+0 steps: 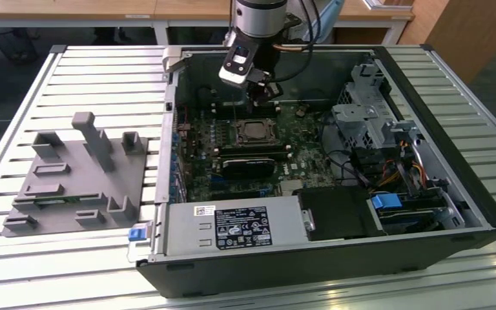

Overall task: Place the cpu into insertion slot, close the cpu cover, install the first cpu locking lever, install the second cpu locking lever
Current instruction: 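Install the first cpu locking lever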

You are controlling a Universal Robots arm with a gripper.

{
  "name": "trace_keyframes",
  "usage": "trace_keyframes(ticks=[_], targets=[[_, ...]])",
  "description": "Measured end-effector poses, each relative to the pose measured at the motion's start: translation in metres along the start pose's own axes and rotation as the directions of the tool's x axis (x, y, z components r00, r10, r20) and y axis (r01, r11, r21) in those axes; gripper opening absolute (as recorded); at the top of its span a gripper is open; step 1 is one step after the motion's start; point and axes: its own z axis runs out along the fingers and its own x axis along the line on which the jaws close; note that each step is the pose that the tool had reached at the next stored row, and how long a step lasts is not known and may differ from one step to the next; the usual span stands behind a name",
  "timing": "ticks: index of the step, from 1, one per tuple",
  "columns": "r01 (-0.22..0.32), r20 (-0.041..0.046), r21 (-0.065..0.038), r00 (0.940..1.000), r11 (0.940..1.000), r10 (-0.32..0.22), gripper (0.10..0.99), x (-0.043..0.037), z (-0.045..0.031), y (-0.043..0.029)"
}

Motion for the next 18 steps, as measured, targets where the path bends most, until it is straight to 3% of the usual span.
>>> trace_keyframes(ticks=[4,8,14,18], targets=[[0.074,-0.0022,-0.001,0.9973,0.9973,-0.074,0.122,0.0000,0.0000,0.0000],[0.145,-0.0042,-0.001,0.9894,0.9895,-0.145,0.122,0.0000,0.0000,0.0000],[0.252,-0.0073,-0.003,0.9678,0.9678,-0.252,0.122,0.0000,0.0000,0.0000],[0.322,-0.0092,-0.004,0.9468,0.9469,-0.322,0.122,0.0000,0.0000,0.0000]])
